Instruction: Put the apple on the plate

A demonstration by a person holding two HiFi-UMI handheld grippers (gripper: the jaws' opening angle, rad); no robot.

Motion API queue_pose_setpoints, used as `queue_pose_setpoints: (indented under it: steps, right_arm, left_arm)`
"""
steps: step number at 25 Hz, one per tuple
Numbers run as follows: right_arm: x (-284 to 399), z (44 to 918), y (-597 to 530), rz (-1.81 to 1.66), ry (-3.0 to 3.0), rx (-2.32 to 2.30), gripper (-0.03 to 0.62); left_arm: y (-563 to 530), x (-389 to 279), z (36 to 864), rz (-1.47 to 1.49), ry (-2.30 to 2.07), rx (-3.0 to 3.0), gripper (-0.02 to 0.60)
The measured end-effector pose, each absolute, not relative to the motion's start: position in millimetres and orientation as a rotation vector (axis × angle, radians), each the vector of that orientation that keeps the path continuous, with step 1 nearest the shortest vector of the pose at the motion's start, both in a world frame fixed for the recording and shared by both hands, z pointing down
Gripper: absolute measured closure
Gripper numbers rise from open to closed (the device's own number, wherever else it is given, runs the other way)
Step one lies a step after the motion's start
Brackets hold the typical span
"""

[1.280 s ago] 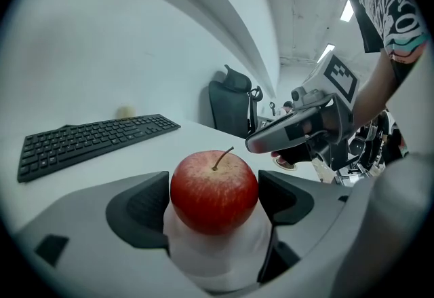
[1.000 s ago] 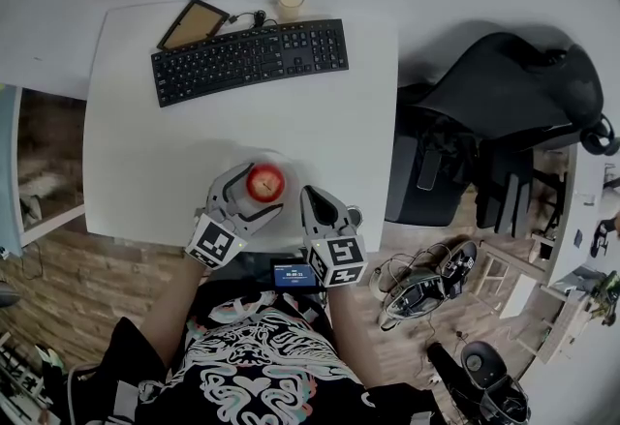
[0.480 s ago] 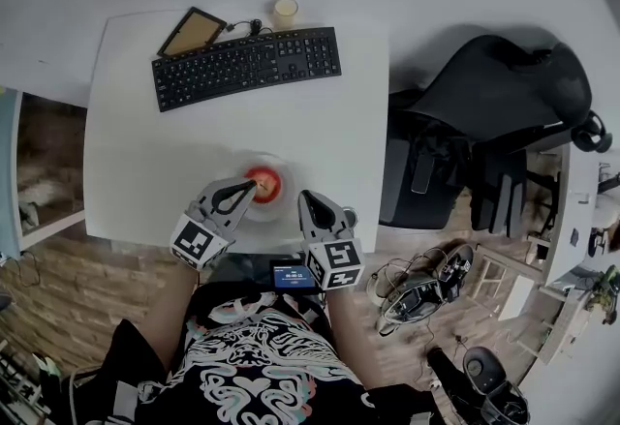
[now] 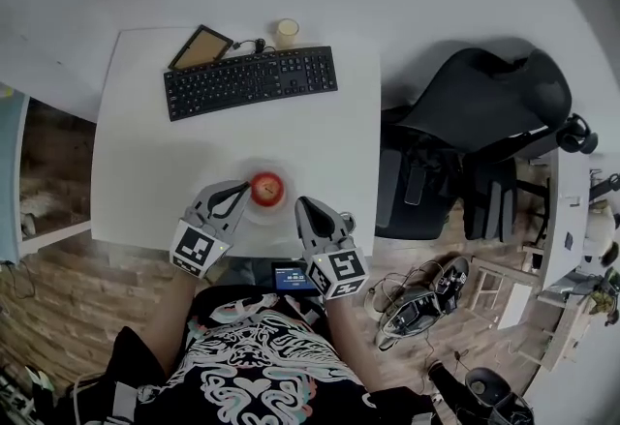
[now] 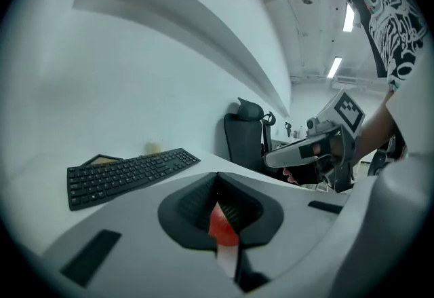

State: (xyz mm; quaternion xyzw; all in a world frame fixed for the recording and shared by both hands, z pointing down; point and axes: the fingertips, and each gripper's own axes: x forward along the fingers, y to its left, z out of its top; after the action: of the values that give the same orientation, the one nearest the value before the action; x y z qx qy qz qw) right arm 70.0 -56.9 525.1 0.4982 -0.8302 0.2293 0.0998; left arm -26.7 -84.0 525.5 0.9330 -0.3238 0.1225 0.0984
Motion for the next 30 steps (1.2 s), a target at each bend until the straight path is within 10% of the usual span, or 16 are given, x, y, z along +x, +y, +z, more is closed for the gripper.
queue_pose_setpoints:
  steps: [30]
  right_arm:
    - [86.3, 394.5, 34.1, 0.322, -2.600, 1.507, 0.566]
  left_arm:
    - [30.6, -54.1, 396.2, 0.250, -1.419, 2.741, 0.566]
